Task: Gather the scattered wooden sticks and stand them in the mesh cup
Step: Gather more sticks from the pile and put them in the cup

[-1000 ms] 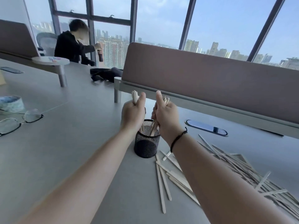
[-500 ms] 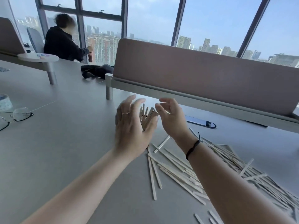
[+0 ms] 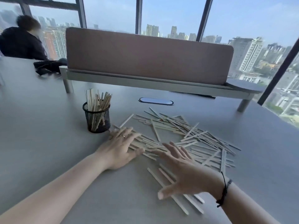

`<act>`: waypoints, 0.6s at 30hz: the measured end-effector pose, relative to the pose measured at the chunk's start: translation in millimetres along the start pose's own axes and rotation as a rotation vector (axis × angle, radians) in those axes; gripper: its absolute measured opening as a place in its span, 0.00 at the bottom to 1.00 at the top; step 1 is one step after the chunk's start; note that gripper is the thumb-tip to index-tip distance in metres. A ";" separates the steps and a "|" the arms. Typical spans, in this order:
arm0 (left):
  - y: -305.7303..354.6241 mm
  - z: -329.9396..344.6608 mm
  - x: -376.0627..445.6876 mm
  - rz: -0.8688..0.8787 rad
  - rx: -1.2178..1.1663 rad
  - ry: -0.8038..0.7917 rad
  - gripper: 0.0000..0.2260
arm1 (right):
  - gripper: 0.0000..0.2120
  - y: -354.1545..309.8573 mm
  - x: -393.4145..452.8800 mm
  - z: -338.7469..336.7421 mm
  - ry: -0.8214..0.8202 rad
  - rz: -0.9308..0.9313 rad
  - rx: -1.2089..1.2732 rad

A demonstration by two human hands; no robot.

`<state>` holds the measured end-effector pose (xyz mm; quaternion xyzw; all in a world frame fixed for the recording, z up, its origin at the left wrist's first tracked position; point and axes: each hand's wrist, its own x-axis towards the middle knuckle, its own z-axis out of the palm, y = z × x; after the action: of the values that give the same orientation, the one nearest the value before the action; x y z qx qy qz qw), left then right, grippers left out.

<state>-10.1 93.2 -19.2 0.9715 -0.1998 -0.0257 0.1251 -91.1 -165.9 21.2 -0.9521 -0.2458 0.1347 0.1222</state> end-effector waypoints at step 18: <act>19.7 9.9 61.0 -0.280 0.103 0.238 0.45 | 0.51 73.8 -29.6 -1.7 0.292 0.264 -0.062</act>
<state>37.4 49.3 -23.8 0.9911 -0.0474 0.0824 0.0930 -83.5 -243.7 6.5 -0.9888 -0.1023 0.0026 0.1084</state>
